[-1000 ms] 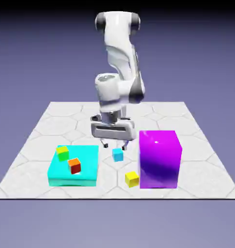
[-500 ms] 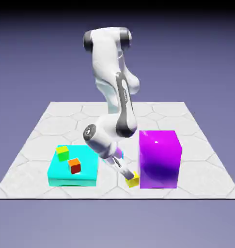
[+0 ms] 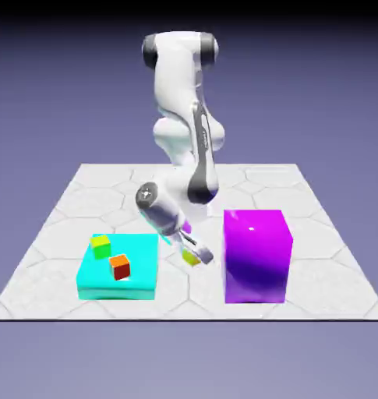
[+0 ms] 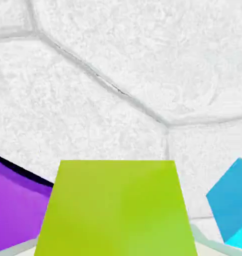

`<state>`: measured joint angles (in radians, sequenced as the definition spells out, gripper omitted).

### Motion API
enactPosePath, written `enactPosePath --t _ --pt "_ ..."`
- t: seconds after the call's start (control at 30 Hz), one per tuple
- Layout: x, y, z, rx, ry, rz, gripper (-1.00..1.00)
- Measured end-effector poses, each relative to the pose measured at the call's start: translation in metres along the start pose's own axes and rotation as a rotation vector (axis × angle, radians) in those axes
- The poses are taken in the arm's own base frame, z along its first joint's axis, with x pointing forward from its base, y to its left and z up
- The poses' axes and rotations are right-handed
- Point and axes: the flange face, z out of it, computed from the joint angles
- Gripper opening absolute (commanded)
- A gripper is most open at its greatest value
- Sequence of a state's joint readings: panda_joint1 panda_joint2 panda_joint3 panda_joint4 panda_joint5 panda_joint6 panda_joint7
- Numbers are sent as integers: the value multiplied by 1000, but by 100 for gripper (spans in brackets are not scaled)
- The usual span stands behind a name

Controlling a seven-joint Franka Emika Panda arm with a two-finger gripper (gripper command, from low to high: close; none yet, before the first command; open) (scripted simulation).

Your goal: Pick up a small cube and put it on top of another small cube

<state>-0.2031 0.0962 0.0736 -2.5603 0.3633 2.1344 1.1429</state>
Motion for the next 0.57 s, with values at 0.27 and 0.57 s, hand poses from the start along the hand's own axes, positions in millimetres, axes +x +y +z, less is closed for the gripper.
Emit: enactPosePath --t 0.27,0.57 --pt "7 58 37 -97 45 -193 -100" --pt "7 60 22 -96 46 -187 100"
